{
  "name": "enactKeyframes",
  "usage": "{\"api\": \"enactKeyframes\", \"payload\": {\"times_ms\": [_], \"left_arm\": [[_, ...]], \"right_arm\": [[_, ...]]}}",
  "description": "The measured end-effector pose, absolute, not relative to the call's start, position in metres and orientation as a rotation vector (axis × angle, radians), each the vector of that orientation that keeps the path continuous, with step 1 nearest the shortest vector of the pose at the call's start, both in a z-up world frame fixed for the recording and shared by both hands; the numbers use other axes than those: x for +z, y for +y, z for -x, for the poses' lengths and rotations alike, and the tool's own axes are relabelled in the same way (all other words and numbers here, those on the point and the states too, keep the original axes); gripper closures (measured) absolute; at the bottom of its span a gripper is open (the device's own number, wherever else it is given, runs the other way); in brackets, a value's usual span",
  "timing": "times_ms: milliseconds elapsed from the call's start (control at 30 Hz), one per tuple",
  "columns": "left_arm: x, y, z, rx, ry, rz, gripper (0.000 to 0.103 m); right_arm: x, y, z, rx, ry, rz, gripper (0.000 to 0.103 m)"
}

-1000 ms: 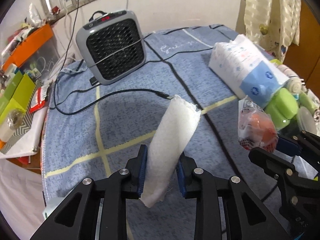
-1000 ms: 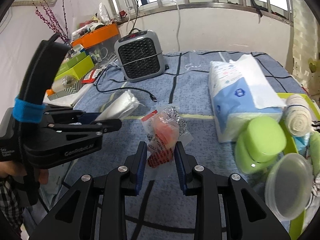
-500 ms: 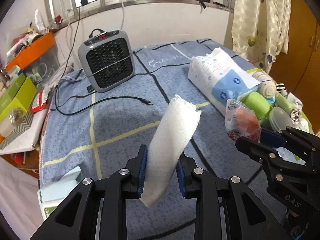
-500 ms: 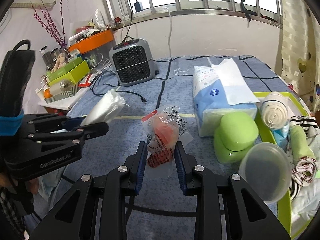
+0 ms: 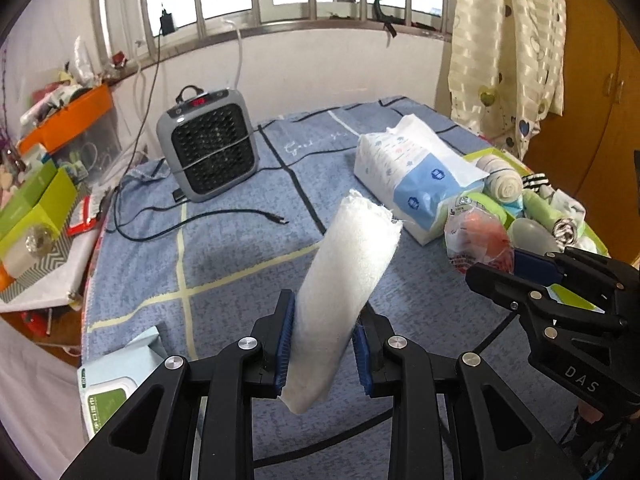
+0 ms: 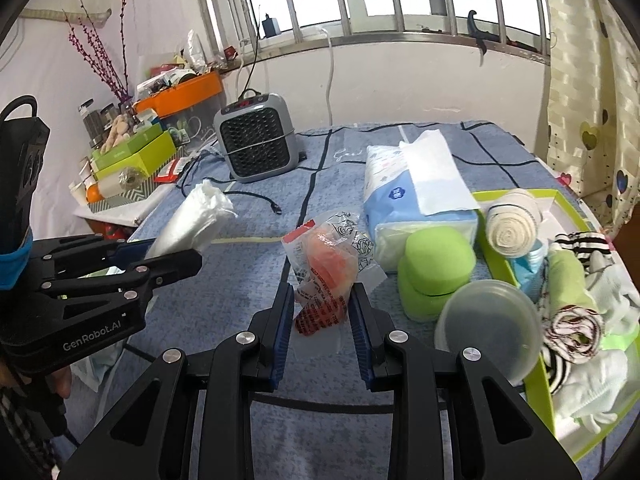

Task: Organize soft objects
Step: 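Carry the clear bag and white rolled cloth over the yellow box lid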

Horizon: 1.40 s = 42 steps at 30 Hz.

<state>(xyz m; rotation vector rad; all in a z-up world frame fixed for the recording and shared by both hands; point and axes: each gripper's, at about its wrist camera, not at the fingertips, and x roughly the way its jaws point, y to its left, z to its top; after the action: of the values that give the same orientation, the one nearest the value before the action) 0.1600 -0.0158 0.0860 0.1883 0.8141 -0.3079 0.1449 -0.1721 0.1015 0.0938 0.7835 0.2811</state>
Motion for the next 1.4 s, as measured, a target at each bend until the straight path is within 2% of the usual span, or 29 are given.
{"api": "enactKeyframes", "payload": {"times_ms": [600, 1400], "left_arm": [[0.108, -0.054, -0.145, -0.388, 0.74, -0.169, 0.078], [0.121, -0.148, -0.141, -0.565, 0.701, -0.208, 0.078]], "right_arm": [[0.126, -0.217, -0.127, 0.211, 0.701, -0.12, 0.074], [0.132, -0.309, -0.1, 0.012, 0.673, -0.169, 0.074]]}}
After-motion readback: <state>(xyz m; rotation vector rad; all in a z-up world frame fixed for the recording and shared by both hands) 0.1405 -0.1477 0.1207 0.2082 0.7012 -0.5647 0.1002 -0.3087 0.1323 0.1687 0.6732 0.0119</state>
